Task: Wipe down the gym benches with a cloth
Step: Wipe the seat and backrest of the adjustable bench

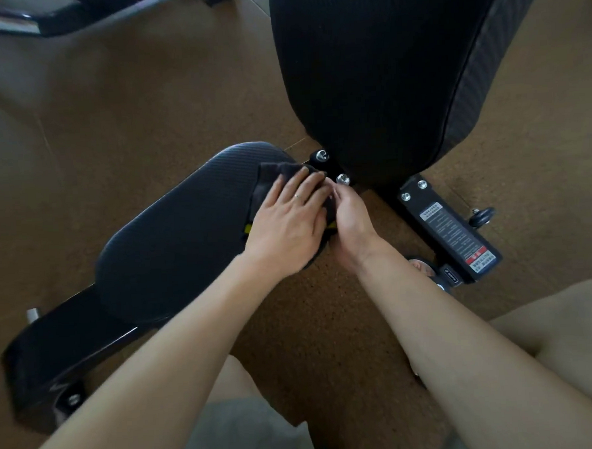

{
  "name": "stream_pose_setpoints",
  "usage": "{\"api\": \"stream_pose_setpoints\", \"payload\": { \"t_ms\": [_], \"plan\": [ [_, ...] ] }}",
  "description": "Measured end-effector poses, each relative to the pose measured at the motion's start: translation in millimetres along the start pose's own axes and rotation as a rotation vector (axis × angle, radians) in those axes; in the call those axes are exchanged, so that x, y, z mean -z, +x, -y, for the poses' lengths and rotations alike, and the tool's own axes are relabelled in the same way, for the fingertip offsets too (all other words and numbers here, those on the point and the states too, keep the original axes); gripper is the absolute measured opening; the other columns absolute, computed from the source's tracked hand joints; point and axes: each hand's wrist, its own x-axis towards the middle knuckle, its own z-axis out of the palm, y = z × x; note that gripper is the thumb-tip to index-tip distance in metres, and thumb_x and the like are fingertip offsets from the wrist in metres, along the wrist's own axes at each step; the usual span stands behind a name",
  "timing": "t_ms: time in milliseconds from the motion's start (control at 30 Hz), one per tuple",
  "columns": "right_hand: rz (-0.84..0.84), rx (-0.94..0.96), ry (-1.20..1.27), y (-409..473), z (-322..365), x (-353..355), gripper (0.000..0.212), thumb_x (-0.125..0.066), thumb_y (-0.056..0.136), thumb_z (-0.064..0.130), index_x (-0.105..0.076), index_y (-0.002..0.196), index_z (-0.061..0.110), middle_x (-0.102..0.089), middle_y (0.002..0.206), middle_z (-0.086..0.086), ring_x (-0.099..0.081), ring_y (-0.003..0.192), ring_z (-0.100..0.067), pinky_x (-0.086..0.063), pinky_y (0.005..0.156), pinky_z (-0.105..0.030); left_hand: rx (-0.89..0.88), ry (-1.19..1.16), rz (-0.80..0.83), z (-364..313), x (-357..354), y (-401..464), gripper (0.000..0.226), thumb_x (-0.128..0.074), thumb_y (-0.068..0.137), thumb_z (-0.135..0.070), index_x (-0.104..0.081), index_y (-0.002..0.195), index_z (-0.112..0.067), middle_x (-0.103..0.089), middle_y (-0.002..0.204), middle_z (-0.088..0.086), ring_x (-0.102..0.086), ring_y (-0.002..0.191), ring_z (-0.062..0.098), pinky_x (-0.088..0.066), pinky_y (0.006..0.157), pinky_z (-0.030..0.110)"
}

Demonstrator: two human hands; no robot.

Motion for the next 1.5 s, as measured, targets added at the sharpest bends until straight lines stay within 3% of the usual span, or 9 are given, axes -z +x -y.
{"api": "stream_pose_setpoints", "payload": {
  "t_ms": [133,233,333,500,600,767,933,1267,1500],
  "plan": [
    [-0.02,-0.01,-0.089,-7.4,4.8,-7.2,0.036,-0.034,0.108,0.049,-0.065,0.111,0.032,-0.069,0.117,-0.001,-0.063,0.112,-0.017,-0.047,0.102,-0.037,-0.042,0.038,-0.018,-6.3,-2.3,-52.0,0.053,-0.025,0.112,-0.039,-0.024,0.163,-0.026,-0.014,0.172,0.001,-0.005,0.16,0.018,-0.006,0.13,0.044],
    [-0.061,0.049,-0.26,-7.8,3.3,-17.6,0.045,-0.032,0.107,0.052,-0.053,0.142,0.034,-0.059,0.135,0.003,-0.056,0.122,-0.015,-0.045,0.105,-0.038,-0.06,0.14,-0.029,9.1,-9.0,-95.1,0.062,-0.042,0.11,-0.031,-0.015,0.165,-0.023,-0.011,0.173,0.003,-0.009,0.159,0.023,-0.019,0.129,0.047],
    [-0.127,0.137,-0.403,-5.7,-0.9,-23.0,0.05,-0.029,0.107,0.049,-0.039,0.155,0.036,-0.049,0.151,0.006,-0.047,0.133,-0.013,-0.038,0.114,-0.042,-0.034,0.222,-0.048,37.3,-6.7,-130.9,0.075,-0.056,0.104,-0.02,-0.012,0.165,-0.02,-0.013,0.172,0.006,-0.016,0.158,0.025,-0.024,0.127,0.047],
    [-0.134,0.138,-0.444,-2.3,-3.2,-21.7,0.049,-0.026,0.109,0.048,-0.039,0.155,0.036,-0.048,0.152,0.007,-0.045,0.136,-0.014,-0.037,0.114,-0.041,-0.022,0.289,-0.022,71.0,6.4,-164.8,0.058,-0.042,0.11,-0.025,-0.02,0.164,-0.016,-0.018,0.171,0.007,-0.019,0.158,0.024,-0.023,0.127,0.045],
    [-0.124,0.135,-0.426,-0.5,-3.5,-21.6,0.048,-0.024,0.108,0.053,-0.049,0.146,0.039,-0.058,0.138,0.01,-0.054,0.124,-0.01,-0.043,0.104,-0.039,0.026,0.289,-0.043,65.4,5.9,-162.0,0.064,-0.054,0.107,-0.024,-0.025,0.162,-0.011,-0.023,0.169,0.009,-0.023,0.156,0.025,-0.024,0.127,0.045],
    [-0.123,0.112,-0.397,5.0,-7.6,-20.4,0.058,-0.03,0.093,0.068,-0.056,0.137,0.042,-0.064,0.132,0.004,-0.061,0.12,-0.017,-0.047,0.106,-0.048,-0.13,0.236,-0.05,21.6,-5.1,-96.0,0.066,-0.051,0.107,-0.021,-0.018,0.163,-0.009,-0.016,0.17,0.011,-0.016,0.158,0.023,-0.017,0.129,0.044],
    [-0.116,0.103,-0.419,-1.5,-3.6,-20.2,0.057,-0.029,0.096,0.061,-0.049,0.146,0.039,-0.061,0.135,0.004,-0.059,0.124,-0.016,-0.046,0.109,-0.045,-0.142,0.245,-0.062,6.6,-12.7,-80.0,0.062,-0.043,0.111,-0.024,-0.014,0.164,-0.009,-0.011,0.172,0.01,-0.009,0.159,0.023,-0.016,0.13,0.042],
    [-0.326,0.261,-0.502,-7.1,-11.3,-38.6,0.045,-0.031,0.11,0.04,-0.047,0.151,0.029,-0.051,0.15,0.006,-0.046,0.137,-0.012,-0.034,0.104,-0.026,-0.019,0.29,0.036,125.3,30.4,-219.8,0.062,-0.04,0.106,-0.032,-0.024,0.163,-0.013,-0.024,0.17,0.007,-0.021,0.158,0.021,-0.028,0.125,0.046],
    [-0.413,0.316,-0.556,-2.8,-16.1,-42.0,0.044,-0.035,0.11,0.038,-0.049,0.15,0.025,-0.052,0.15,0.005,-0.047,0.138,-0.012,-0.033,0.102,-0.02,-0.004,0.285,-0.003,92.5,14.9,-187.4,0.063,-0.05,0.109,-0.024,-0.02,0.163,-0.012,-0.017,0.171,0.006,-0.015,0.159,0.022,-0.016,0.129,0.043]
  ]
}}
